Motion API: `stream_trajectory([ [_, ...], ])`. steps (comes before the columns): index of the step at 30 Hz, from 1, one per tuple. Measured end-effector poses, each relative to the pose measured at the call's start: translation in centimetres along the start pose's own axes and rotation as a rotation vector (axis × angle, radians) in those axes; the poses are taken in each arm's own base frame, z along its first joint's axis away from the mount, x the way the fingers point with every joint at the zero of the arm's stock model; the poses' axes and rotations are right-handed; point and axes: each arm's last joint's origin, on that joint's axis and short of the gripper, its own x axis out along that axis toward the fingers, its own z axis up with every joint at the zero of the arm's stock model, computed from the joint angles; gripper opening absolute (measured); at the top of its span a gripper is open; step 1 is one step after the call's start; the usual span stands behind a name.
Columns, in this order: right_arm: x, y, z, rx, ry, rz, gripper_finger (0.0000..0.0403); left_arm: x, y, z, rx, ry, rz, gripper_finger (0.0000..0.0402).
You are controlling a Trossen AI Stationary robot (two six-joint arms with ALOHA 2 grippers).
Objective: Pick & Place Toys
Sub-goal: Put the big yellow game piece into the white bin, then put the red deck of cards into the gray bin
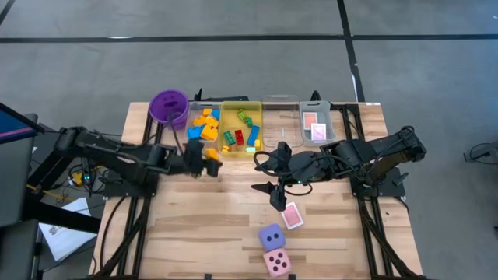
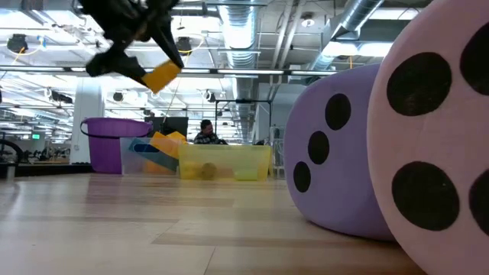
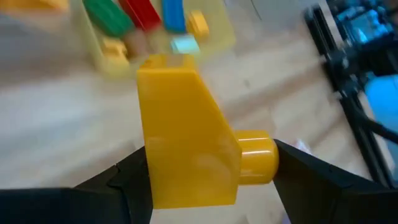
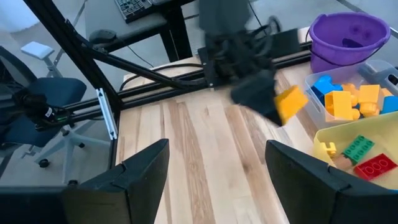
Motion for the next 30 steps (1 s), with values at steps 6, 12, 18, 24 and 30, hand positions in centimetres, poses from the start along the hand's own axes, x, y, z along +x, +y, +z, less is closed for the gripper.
stream_trajectory([
  [6,0.0,0.0,0.0,0.035,0.000,-0.001,0.0260,1.7,1.9,4.2,0.020,-0.109,0.121,0.0259],
  [12,0.0,0.1,0.0,0.091,0.000,0.001,0.0260,2.8,4.8,8.6,0.000,-0.210,0.271,0.0259],
  [18,0.0,0.1,0.0,0.103,0.001,0.002,0.0260,3.0,7.2,11.3,-0.022,-0.252,0.367,0.0269],
  [24,0.0,0.1,0.0,0.103,0.001,0.002,0.0260,3.0,7.8,11.9,0.039,-0.204,0.360,0.0307],
  [30,0.0,0.1,0.0,0.102,0.001,0.002,0.0260,3.0,7.8,11.9,0.037,-0.199,0.356,0.0345],
])
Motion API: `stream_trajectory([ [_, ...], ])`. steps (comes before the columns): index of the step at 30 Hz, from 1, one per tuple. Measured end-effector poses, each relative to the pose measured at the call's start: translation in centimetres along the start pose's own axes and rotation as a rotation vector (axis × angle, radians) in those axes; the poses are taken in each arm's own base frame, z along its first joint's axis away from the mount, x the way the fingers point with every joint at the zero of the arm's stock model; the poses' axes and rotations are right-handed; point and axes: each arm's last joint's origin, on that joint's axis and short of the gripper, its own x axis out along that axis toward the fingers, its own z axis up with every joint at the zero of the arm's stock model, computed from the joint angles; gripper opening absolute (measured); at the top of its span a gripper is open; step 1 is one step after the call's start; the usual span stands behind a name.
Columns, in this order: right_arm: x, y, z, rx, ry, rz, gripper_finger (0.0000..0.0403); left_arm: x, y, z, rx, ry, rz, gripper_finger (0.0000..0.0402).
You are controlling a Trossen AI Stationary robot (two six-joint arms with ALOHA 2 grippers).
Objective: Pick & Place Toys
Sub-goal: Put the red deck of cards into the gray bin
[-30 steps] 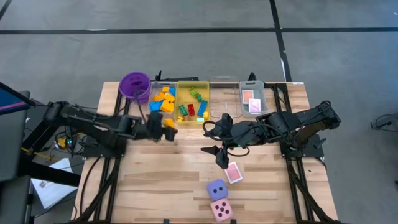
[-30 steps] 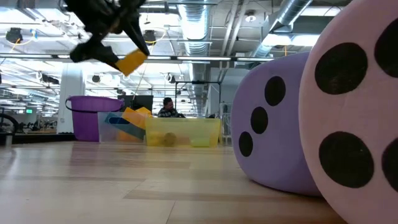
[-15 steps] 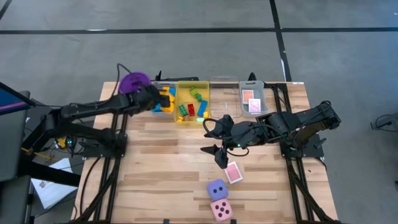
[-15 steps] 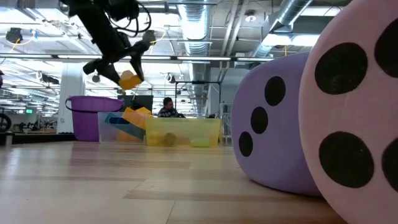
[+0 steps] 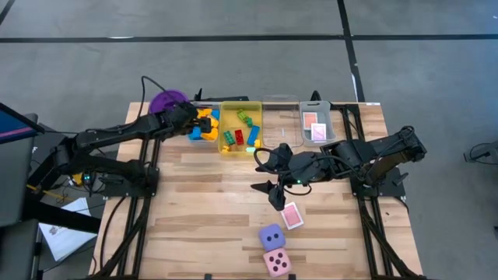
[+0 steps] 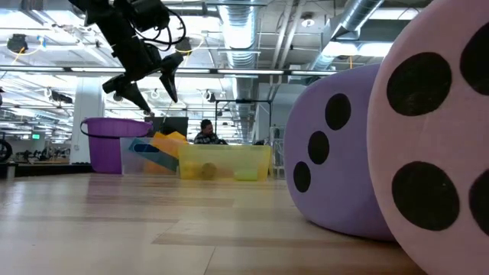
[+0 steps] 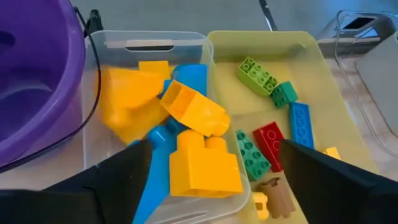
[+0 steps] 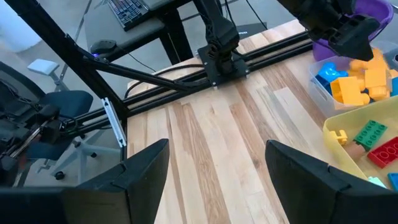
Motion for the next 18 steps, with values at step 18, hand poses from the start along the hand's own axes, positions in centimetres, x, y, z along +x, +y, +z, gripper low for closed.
stream_trajectory([
  [18,-0.5,-0.2,-0.3,-0.133,0.036,-0.012,0.0260,-10.8,-11.2,-5.2,0.067,0.134,-1.312,0.0323],
])
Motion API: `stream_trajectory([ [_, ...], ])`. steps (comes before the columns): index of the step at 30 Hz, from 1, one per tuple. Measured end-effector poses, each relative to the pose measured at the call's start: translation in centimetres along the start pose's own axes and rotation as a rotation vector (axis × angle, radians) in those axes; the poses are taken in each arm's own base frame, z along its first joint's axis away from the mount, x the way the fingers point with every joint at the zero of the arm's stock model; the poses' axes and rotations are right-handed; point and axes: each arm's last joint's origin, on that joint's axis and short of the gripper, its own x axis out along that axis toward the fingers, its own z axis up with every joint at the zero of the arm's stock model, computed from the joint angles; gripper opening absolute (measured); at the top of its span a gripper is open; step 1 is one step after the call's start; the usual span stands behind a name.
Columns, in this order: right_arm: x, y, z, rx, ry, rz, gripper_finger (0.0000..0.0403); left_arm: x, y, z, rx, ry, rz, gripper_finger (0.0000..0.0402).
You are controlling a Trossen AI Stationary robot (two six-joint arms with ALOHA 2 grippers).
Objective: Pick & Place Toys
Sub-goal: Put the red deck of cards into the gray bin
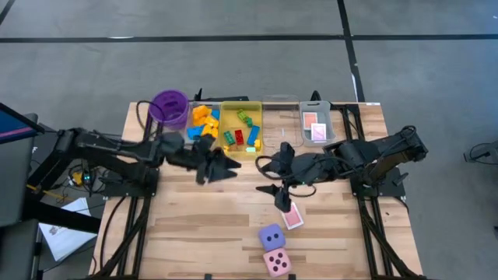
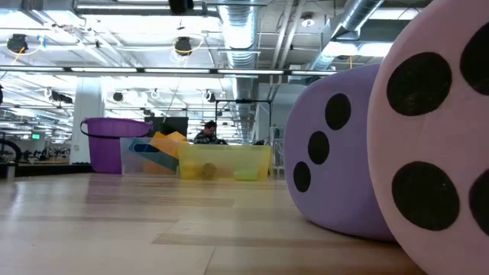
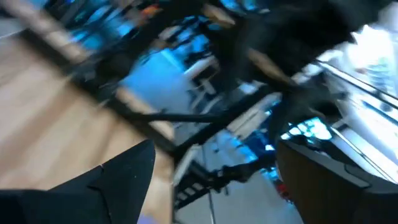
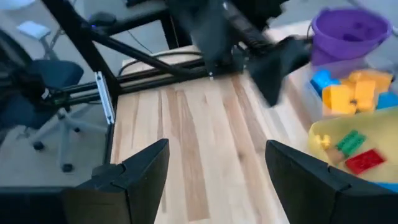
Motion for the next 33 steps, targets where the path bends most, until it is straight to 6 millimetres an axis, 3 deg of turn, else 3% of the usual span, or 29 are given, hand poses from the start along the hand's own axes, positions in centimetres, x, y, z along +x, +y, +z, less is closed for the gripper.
stream_trajectory([
  [2,-1.1,-0.7,1.2,-0.032,-0.025,0.009,0.0260,0.1,-1.4,-0.8,0.051,-0.037,-0.049,0.0321],
  [5,-4.2,-2.4,4.8,-0.055,-0.121,0.067,0.0260,0.1,-2.8,-1.6,0.075,-0.075,-0.080,0.0320],
  [9,-9.3,-5.3,8.9,-0.030,-0.276,0.116,0.0260,0.1,-3.2,-2.5,0.064,-0.104,-0.011,0.0320],
  [12,-12.2,-6.9,10.5,0.038,-0.350,0.147,0.0260,0.1,-3.3,-2.9,-0.015,-0.111,0.017,0.0320],
  [15,-14.1,-7.4,10.7,0.146,-0.350,0.239,0.0260,0.1,-3.3,-2.8,-0.142,-0.137,0.024,0.0320],
  [20,-16.9,-5.8,9.7,0.171,-0.354,0.397,0.0260,0.1,-3.3,-2.8,-0.316,-0.170,0.031,0.0320],
  [24,-17.6,-4.7,9.4,0.159,-0.310,0.571,0.0260,0.0,-3.8,-3.3,-0.359,-0.148,0.008,0.0320],
  [28,-19.6,-4.8,10.1,0.130,-0.353,0.763,0.0260,0.0,-3.6,-3.3,-0.359,-0.169,0.034,0.0320],
  [33,-19.7,-4.7,9.6,-0.005,-0.365,0.718,0.0260,0.0,-3.4,-2.9,-0.362,-0.247,0.074,0.0320],
])
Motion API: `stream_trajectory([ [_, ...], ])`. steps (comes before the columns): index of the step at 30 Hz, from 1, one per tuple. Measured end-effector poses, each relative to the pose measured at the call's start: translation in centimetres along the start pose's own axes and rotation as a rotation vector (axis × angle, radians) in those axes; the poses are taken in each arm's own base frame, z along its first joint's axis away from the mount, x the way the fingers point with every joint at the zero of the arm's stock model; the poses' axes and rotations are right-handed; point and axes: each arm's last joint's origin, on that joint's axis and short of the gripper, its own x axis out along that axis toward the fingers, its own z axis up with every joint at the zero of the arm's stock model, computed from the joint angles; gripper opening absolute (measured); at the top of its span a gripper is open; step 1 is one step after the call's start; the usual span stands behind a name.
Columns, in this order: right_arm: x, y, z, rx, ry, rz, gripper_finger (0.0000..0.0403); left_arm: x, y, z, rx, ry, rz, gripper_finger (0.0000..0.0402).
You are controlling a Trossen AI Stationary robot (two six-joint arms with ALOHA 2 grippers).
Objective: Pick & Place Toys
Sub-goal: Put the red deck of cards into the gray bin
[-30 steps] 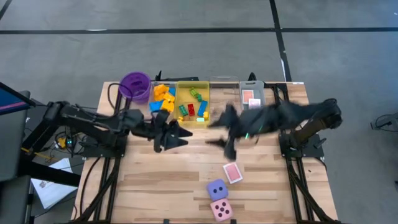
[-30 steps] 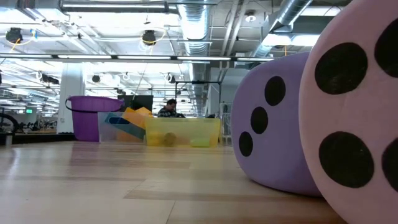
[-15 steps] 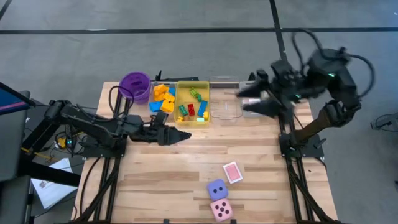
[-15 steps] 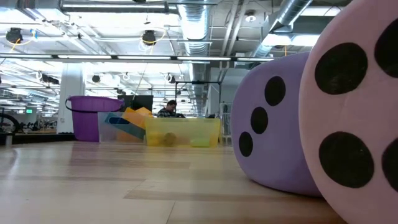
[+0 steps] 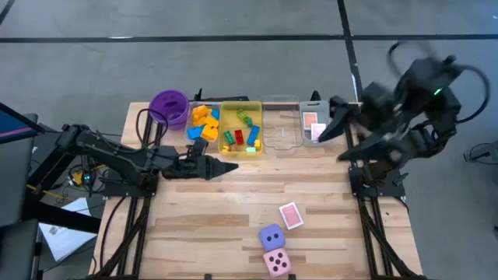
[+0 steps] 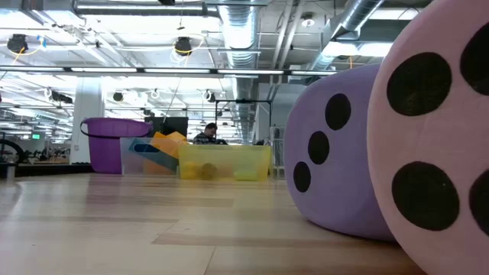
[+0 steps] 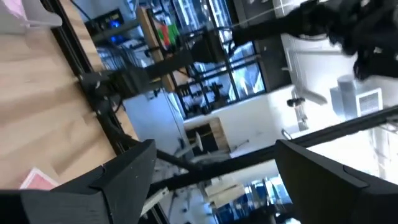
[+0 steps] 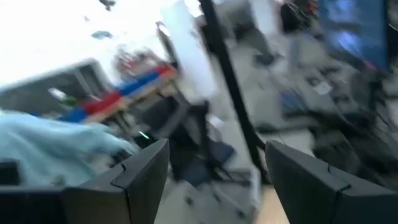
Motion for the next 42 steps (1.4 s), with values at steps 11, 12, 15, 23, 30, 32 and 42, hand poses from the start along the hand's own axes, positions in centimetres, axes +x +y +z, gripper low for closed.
stream_trajectory([
  [11,11.2,1.3,-9.6,-0.245,0.322,-0.565,0.0260,-0.4,-0.5,-1.3,0.084,0.104,-0.043,0.0320],
  [12,12.3,1.2,-10.9,-0.265,0.363,-0.616,0.0260,-0.5,-0.5,-1.4,0.103,0.110,-0.046,0.0320],
  [15,14.7,0.1,-14.3,-0.245,0.467,-0.814,0.0260,-0.6,-0.6,-1.7,0.153,0.120,-0.054,0.0320],
  [23,16.3,-0.4,-20.1,-0.007,0.613,-1.074,0.0260,-0.6,-0.6,-1.6,0.245,0.115,-0.058,0.0320],
  [30,13.8,3.9,-19.7,0.040,0.233,-1.174,0.0260,-0.5,-0.6,-1.6,0.330,0.233,-0.134,0.0320],
  [32,12.4,4.9,-19.6,0.067,0.151,-1.168,0.0260,-0.5,-0.6,-1.6,0.329,0.277,-0.160,0.0320],
  [42,4.1,2.3,-26.7,0.258,-0.054,-1.214,0.0260,-0.4,-0.6,-1.6,0.328,0.307,-0.178,0.0320],
])
